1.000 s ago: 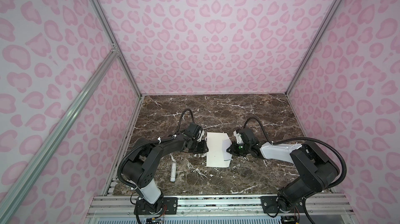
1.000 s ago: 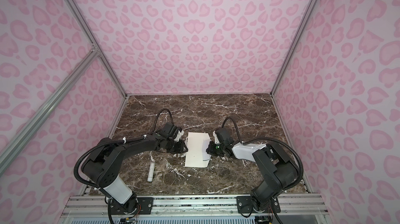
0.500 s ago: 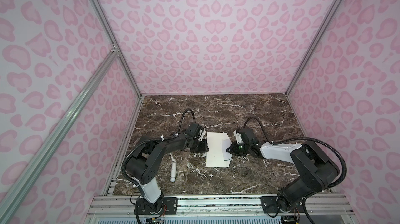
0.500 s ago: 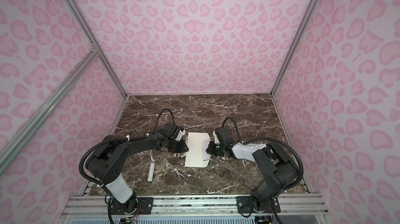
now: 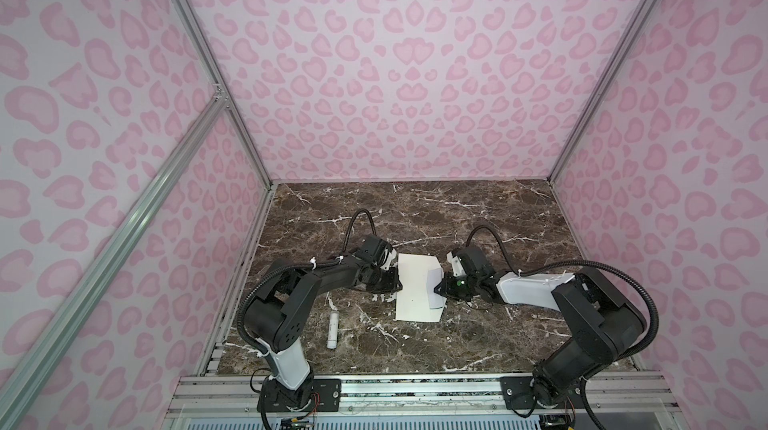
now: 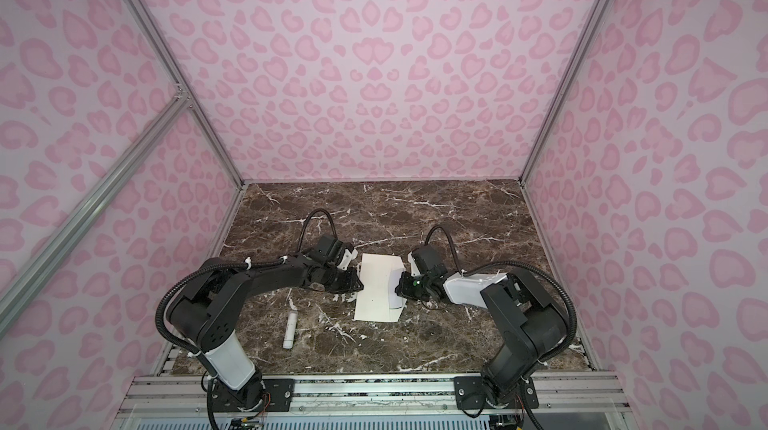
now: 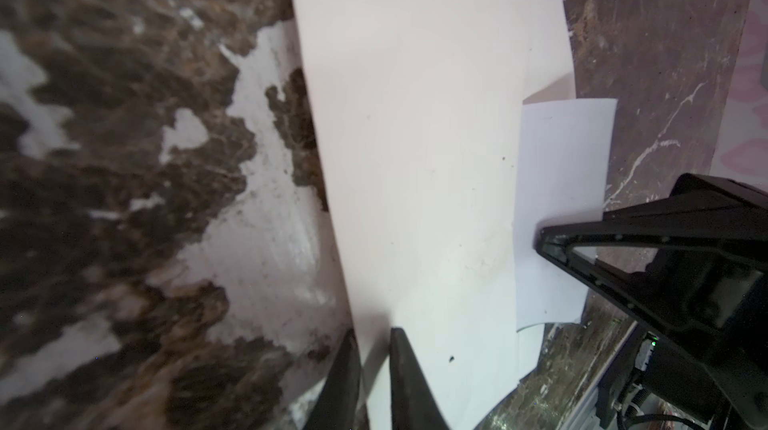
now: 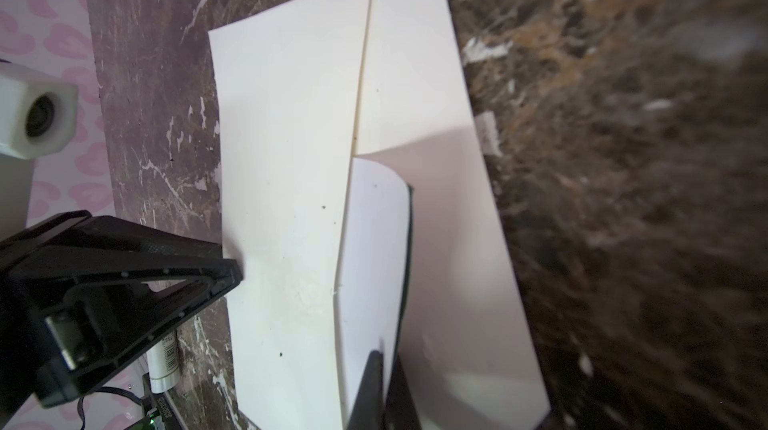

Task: Place the letter into the envelope and seal it

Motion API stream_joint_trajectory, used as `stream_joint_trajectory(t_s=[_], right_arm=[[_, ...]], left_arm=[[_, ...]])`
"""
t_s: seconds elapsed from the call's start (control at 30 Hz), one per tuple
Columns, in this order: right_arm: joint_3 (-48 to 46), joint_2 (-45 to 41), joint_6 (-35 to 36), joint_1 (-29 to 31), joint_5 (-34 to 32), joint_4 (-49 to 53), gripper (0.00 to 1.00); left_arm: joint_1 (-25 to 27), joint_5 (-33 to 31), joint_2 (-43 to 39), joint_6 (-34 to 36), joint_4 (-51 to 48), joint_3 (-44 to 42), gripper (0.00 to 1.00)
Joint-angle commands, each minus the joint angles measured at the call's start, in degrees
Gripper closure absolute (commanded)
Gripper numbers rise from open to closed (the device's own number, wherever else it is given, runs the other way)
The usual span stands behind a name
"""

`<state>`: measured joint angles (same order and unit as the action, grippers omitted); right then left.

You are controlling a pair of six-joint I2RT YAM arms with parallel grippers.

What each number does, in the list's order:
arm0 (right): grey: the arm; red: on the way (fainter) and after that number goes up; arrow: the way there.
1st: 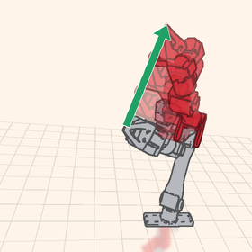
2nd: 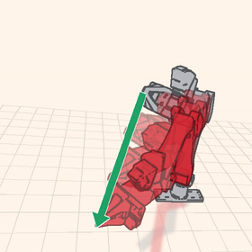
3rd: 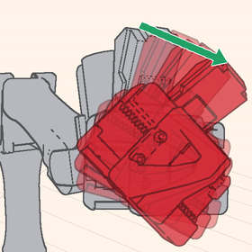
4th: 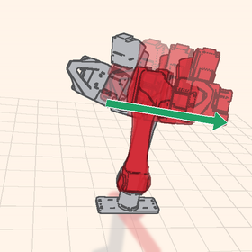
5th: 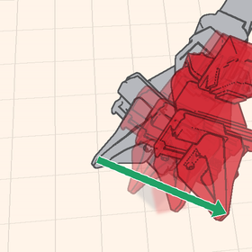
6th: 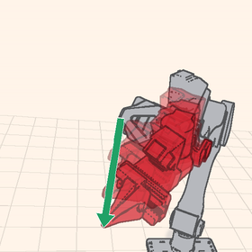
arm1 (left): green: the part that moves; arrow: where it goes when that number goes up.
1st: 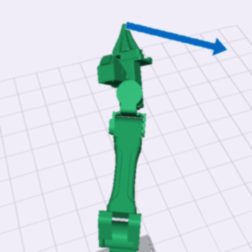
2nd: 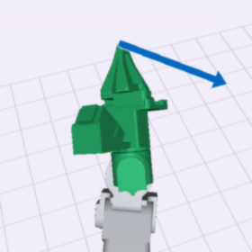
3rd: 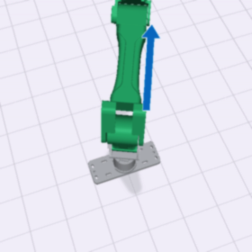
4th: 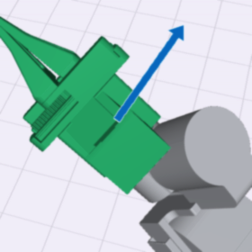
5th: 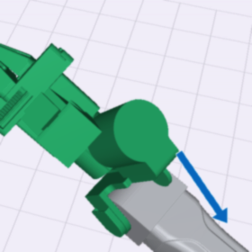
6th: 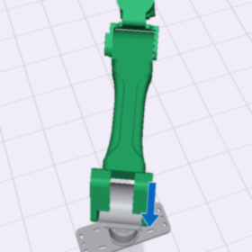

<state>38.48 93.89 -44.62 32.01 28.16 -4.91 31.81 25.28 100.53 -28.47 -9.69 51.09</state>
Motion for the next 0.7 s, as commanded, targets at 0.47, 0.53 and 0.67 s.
stream_joint_trajectory(t_s=[0.47,0.53,0.67], right_arm=[[1.73,1.11,-0.08,1.14,-0.20,0.59,0.80],[1.77,0.08,0.72,1.00,-0.56,2.20,0.75],[1.90,-1.84,2.64,0.76,-2.05,5.79,0.72]], left_arm=[[-0.06,-0.33,0.47,0.43,0.00,-0.29,0.83],[-0.08,-0.45,0.53,0.43,-0.14,-0.28,0.83],[-0.08,-0.54,0.54,0.43,0.16,-0.37,0.84]])
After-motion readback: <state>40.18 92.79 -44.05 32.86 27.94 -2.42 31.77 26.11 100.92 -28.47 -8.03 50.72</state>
